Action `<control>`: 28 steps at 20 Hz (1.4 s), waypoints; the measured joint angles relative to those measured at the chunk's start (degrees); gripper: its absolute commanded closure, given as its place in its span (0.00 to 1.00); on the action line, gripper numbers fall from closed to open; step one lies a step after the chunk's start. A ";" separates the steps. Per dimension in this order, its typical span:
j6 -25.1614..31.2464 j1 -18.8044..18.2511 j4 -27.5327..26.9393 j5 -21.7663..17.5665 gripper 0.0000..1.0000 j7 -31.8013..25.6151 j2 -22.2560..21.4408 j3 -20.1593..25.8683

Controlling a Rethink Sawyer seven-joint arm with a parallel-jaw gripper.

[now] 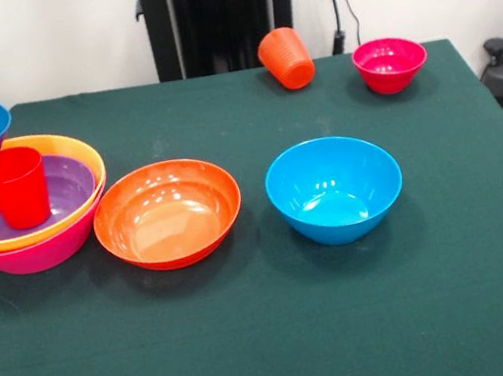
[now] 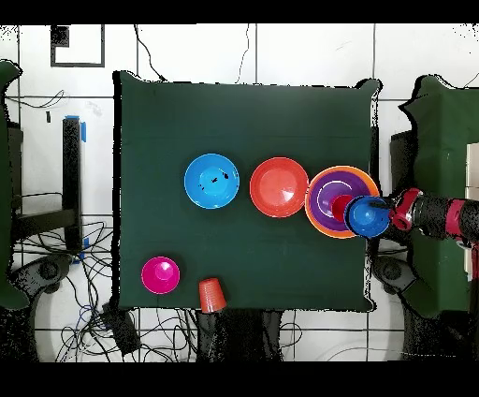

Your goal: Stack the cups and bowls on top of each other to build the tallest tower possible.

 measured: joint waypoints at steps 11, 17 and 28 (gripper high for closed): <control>0.01 -0.97 2.67 0.02 1.00 0.00 1.05 -0.61; 0.01 -1.13 3.82 0.04 1.00 0.00 2.31 -0.63; -0.01 -1.12 4.04 0.43 1.00 0.00 4.60 -0.51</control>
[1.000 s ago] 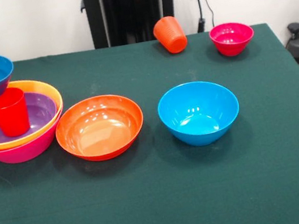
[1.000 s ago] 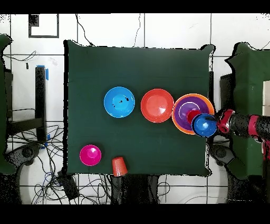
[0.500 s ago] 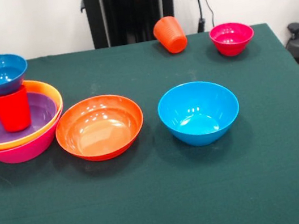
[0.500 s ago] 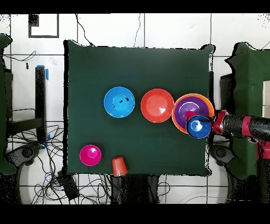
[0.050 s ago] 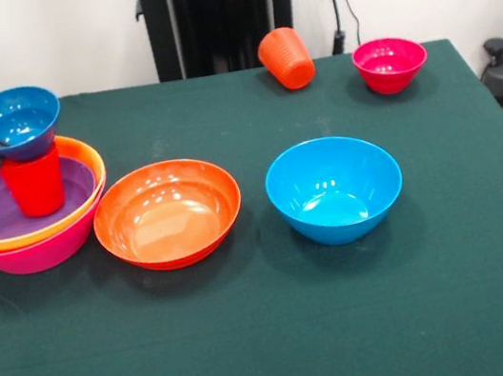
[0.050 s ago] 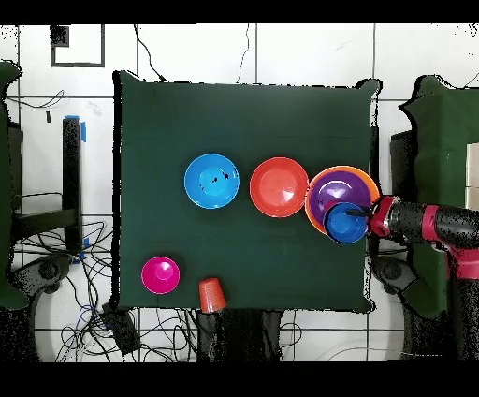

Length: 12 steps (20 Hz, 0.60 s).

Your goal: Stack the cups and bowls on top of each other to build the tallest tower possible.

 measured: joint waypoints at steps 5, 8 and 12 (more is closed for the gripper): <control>-0.01 0.20 -0.01 0.25 1.00 0.00 0.53 0.17; 0.01 0.47 -0.04 0.24 1.00 0.00 0.53 0.18; 0.01 0.66 -0.06 0.63 0.00 0.00 0.63 0.43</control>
